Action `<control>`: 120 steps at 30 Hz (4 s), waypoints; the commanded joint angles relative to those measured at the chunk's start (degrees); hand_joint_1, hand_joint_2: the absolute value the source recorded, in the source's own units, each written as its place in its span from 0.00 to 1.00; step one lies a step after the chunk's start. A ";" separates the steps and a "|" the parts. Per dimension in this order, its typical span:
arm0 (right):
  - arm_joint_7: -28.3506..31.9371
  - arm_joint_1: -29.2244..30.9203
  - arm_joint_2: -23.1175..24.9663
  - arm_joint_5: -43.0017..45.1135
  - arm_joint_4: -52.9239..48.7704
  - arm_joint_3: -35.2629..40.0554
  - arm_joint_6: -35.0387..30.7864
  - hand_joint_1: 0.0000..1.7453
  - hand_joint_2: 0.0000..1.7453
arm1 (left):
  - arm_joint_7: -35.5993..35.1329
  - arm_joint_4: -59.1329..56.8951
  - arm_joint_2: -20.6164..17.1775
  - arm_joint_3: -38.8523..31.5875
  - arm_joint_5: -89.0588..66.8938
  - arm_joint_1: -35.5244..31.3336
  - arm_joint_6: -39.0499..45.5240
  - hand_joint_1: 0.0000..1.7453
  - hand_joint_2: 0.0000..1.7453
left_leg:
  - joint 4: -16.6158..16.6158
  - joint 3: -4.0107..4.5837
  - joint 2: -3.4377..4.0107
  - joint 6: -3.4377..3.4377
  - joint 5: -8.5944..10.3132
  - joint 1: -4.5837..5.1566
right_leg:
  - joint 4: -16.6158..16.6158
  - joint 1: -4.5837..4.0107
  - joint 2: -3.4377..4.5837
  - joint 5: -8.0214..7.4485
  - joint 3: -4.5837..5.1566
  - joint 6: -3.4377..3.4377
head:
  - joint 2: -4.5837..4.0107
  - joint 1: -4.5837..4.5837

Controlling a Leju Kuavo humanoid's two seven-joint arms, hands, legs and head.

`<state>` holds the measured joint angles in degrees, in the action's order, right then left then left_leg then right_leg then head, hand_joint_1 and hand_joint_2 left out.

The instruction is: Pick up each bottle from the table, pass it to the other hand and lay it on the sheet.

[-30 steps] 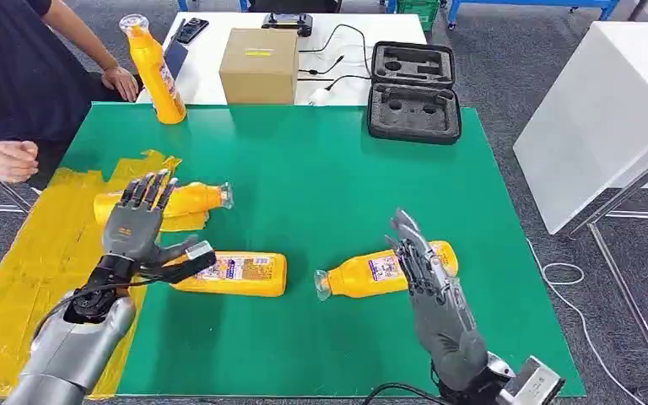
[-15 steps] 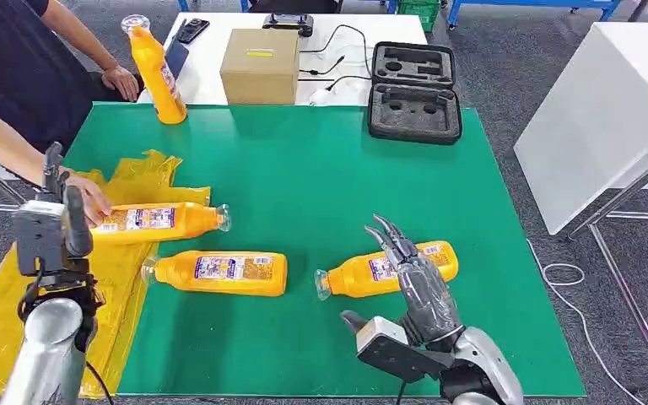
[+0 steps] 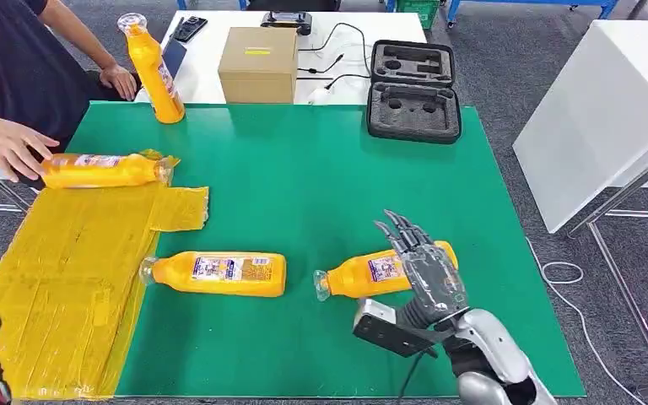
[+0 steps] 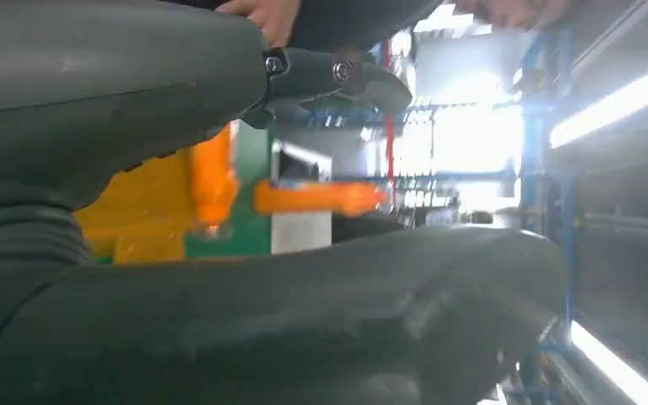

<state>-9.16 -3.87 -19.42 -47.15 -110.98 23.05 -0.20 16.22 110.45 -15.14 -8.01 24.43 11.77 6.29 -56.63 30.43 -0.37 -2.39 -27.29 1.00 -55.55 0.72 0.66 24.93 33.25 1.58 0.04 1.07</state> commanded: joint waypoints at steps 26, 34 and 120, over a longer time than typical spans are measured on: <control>6.48 -16.26 -41.74 16.82 -6.78 -32.52 15.97 0.00 1.00 | -0.49 0.95 -4.24 -4.85 8.18 6.90 -5.06 0.00 0.00 | 0.07 -0.31 0.21 0.05 -0.04 0.20 | 0.11 0.21 0.06 -0.07 -0.38 0.12 | 0.00 -0.02; 3.77 0.04 -38.65 15.52 0.43 -13.73 19.52 0.00 1.00 | -0.52 0.56 -3.86 -3.53 7.74 5.21 -5.28 0.00 0.00 | 0.18 -0.54 0.21 0.13 -0.04 0.12 | 0.28 0.09 0.07 -0.11 -0.56 0.07 | 0.00 -0.02; -1.97 49.81 -30.31 28.88 36.46 50.92 26.07 0.00 1.00 | -1.30 0.51 -6.03 -3.48 12.86 5.41 1.12 0.00 0.00 | 0.04 -0.42 -0.10 0.10 0.03 0.05 | 0.07 0.03 -0.23 -0.06 -0.51 0.09 | 0.00 -0.02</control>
<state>-10.73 41.81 -48.79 -18.88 -73.53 68.52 26.82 14.93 114.55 -20.68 -13.27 36.76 18.66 7.34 -56.66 30.25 -0.53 -2.55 -27.21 1.11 -55.56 0.81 0.47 24.83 32.96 1.78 0.04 1.05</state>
